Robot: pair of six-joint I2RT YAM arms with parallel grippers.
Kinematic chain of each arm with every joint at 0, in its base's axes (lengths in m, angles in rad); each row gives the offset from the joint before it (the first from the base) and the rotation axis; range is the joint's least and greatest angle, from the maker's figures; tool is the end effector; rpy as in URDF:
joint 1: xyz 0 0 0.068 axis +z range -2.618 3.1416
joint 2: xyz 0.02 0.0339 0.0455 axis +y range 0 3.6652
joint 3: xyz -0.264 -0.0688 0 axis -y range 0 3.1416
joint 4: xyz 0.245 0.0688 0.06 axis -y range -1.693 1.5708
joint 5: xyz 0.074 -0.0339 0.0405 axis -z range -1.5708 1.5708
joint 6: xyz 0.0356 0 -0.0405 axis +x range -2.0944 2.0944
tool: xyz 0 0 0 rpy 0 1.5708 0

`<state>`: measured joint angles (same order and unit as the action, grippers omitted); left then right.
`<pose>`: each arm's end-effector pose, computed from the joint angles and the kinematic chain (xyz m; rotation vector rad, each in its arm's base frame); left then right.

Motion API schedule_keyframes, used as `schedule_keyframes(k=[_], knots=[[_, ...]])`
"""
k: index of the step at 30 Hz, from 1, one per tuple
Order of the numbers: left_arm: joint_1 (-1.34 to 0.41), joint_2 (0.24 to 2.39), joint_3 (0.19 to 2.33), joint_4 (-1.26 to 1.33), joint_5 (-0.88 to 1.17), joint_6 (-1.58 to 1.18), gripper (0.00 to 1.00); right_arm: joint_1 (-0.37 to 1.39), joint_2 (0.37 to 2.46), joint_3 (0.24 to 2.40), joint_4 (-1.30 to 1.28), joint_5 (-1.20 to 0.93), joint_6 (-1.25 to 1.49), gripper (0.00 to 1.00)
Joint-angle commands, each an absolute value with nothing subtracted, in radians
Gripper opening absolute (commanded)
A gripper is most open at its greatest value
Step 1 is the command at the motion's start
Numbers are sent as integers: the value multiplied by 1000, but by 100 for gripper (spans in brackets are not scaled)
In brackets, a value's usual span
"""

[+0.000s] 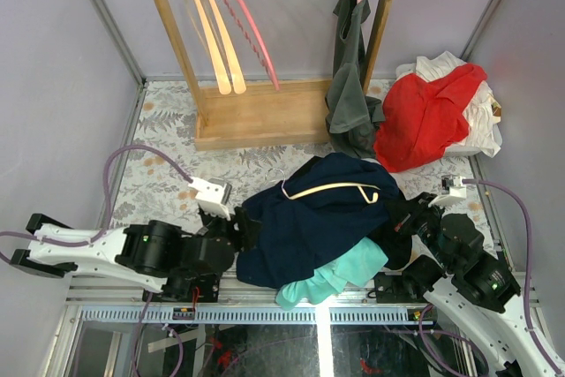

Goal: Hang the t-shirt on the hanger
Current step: Pick up the hanger from the corner of the board.

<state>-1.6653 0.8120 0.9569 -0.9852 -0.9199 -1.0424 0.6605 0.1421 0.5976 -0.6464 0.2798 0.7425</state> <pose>0.0154 -0.1380 0.3286 0.2582 2.0679 -0.5463 0.0523 0.0281 0.2920 0.2839 1.7970 0.7681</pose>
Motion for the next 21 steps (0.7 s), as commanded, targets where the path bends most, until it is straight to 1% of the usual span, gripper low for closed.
schedule_keyframes(k=[1,4,7,11,13,15,18,21], knots=[[-2285,674,846,-802,-1076,-929,59,655,144,604,-623,314,745,0],[-2286,574,761,-587,-1081,-709,62,655,144,603,-620,311,744,0],[-2284,511,715,-474,-1060,-581,66,655,147,604,-621,308,744,0],[-2284,504,708,-450,-1025,-534,70,655,149,606,-621,301,742,0],[-2277,522,695,-403,-989,-489,72,655,151,601,-616,297,742,0],[-2250,554,705,-418,-972,-498,72,655,156,596,-611,288,747,0],[-2144,585,694,-407,-875,-472,73,655,160,585,-600,275,754,0],[-1913,615,662,-385,-665,-429,73,655,169,586,-586,265,756,0]])
